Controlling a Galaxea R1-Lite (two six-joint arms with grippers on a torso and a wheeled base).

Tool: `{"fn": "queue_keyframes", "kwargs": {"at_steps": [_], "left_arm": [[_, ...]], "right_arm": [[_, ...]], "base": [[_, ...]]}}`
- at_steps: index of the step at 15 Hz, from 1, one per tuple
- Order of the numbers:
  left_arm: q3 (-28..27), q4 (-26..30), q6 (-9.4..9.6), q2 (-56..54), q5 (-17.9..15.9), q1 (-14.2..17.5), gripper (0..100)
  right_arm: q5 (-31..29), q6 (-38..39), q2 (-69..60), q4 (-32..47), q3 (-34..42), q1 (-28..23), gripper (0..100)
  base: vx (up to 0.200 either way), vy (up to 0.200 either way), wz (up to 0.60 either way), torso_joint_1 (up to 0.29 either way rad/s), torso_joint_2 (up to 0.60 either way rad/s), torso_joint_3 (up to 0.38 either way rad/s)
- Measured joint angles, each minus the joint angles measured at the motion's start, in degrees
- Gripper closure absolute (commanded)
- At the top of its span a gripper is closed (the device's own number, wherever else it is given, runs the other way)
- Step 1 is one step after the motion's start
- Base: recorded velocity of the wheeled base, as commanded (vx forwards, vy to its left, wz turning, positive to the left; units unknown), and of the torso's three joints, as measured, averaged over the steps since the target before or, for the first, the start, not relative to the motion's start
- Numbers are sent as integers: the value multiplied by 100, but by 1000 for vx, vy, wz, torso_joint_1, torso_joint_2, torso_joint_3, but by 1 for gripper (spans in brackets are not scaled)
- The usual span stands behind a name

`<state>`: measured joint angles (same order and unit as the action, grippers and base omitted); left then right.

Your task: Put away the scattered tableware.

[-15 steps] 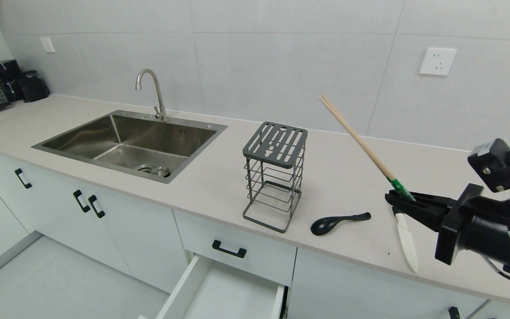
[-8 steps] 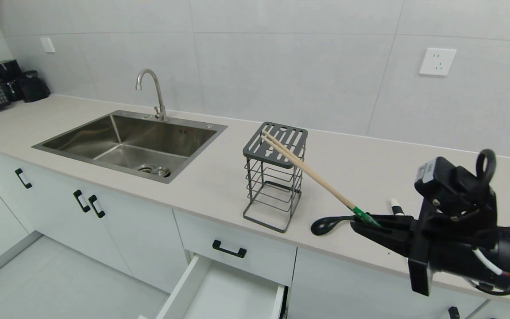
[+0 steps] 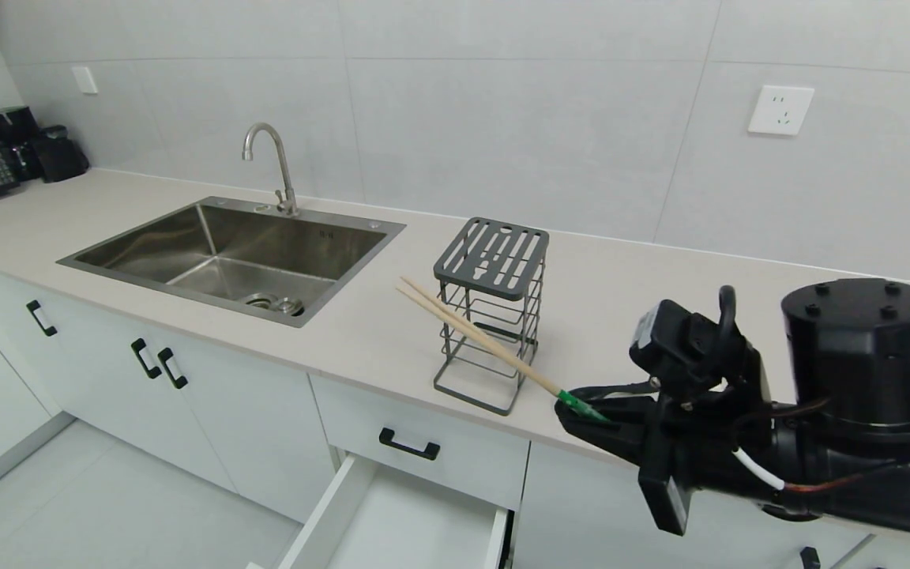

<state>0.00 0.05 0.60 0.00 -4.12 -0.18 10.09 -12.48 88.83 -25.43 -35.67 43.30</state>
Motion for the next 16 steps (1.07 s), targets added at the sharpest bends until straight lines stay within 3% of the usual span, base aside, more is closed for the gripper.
{"fn": "queue_keyframes", "kwargs": {"at_steps": [10, 16], "left_arm": [[0, 0, 2, 0, 0, -2, 0], [0, -2, 0, 0, 0, 5, 0]], "right_arm": [[13, -402, 1165, 0, -969, 584, 100], [61, -418, 1384, -122, -796, 617, 100]], "base": [[0, 0, 0, 0, 0, 0], [0, 0, 0, -90, 186, 95]]}}
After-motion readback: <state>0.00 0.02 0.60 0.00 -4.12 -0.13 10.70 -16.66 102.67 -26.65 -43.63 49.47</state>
